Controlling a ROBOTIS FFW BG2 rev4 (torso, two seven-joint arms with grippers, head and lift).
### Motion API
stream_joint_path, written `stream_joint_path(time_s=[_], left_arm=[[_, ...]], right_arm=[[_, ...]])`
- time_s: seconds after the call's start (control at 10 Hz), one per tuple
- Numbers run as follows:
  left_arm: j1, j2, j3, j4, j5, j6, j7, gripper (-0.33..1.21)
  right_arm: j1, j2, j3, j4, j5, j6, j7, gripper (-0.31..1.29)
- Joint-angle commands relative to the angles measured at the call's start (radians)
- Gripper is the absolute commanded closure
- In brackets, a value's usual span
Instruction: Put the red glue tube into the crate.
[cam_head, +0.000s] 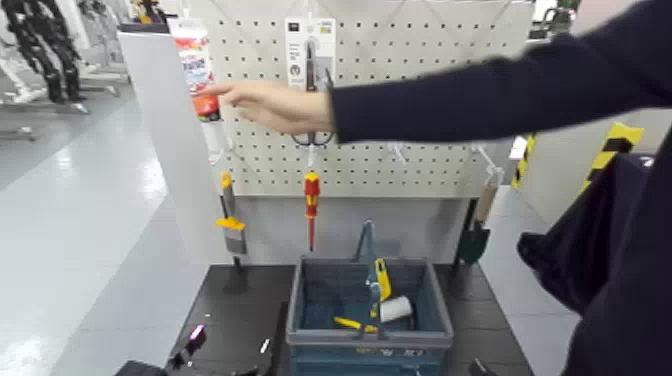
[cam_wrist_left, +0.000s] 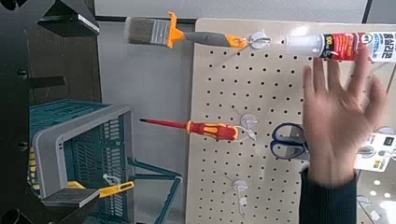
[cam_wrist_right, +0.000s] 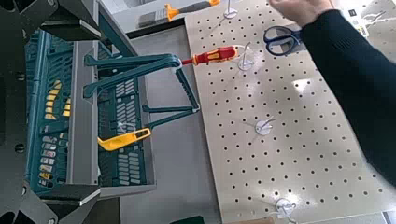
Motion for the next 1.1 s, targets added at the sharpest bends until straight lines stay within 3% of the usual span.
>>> stream_joint_path(time_s=[0.1,1.1], left_arm=[[-0.001,0.001,-0.001,0.000,0.000,0.000,-0.003,0.09],[-0.014,0.005,0.005,-0.003,0.003,0.017,-0.031,0.10]], right_arm=[[0.000,0.000,0.000,0.000,0.000,-0.002,0.000,0.14],[0.003,0.000,0.001,-0.002,0.003,-0.006,-0.004,0.14]])
